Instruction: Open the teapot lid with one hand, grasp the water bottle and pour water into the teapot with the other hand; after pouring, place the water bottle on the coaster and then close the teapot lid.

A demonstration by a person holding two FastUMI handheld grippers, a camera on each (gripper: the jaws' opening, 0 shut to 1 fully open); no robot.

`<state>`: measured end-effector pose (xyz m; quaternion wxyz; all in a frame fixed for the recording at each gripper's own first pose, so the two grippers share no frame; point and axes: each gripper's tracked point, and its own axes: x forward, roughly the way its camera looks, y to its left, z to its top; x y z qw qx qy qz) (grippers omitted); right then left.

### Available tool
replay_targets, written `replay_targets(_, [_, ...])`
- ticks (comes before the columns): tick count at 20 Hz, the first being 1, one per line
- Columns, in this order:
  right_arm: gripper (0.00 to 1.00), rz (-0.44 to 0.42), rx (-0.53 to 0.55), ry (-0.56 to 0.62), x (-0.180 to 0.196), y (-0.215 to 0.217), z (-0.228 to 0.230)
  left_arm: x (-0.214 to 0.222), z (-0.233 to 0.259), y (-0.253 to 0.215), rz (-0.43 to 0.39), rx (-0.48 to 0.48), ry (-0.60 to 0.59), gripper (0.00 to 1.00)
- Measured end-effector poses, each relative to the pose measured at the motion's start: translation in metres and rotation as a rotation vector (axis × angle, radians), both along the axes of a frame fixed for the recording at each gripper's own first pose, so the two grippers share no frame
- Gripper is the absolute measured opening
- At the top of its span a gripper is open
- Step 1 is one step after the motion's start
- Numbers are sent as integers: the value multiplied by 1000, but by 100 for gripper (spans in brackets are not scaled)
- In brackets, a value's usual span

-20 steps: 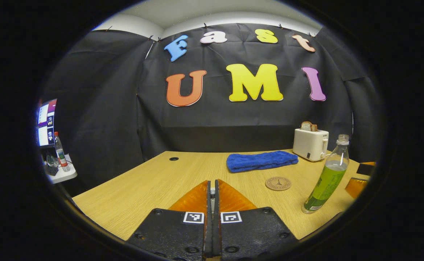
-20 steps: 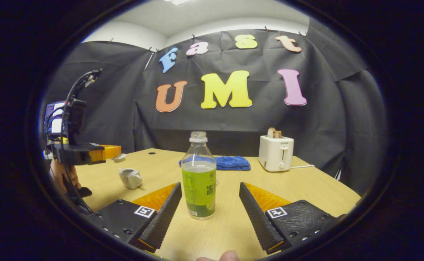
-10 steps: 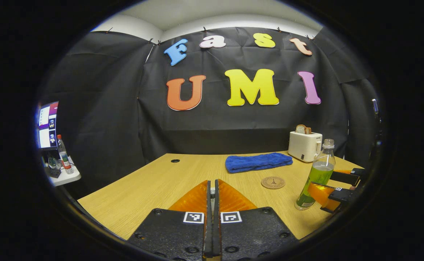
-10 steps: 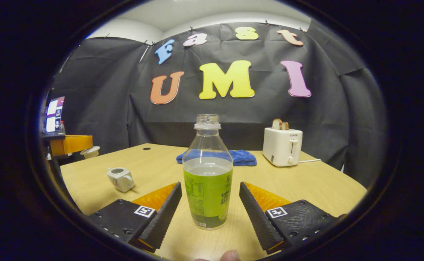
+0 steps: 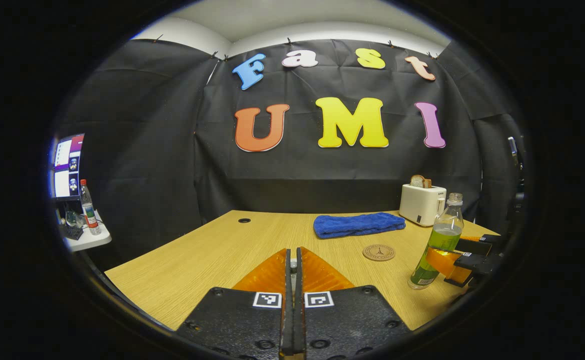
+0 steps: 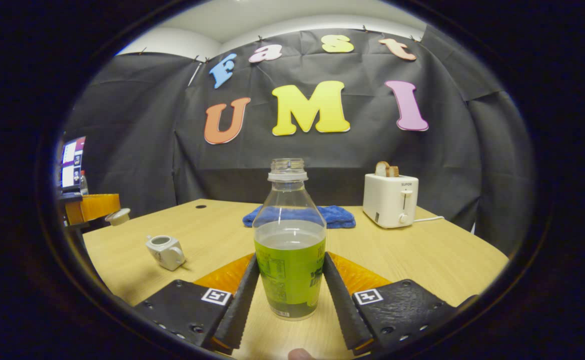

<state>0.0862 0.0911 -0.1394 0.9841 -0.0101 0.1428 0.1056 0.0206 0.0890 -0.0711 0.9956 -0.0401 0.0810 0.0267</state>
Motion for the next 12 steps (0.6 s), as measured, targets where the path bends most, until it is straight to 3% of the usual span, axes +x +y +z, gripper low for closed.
replay_targets(5, [72,145,-173,-8,12,34,16,6,-13,14,-11,-1,15,2])
replay_targets(12, [69,330,-573,-47,35,77,9,5,-12,57,53,-34,-12,2])
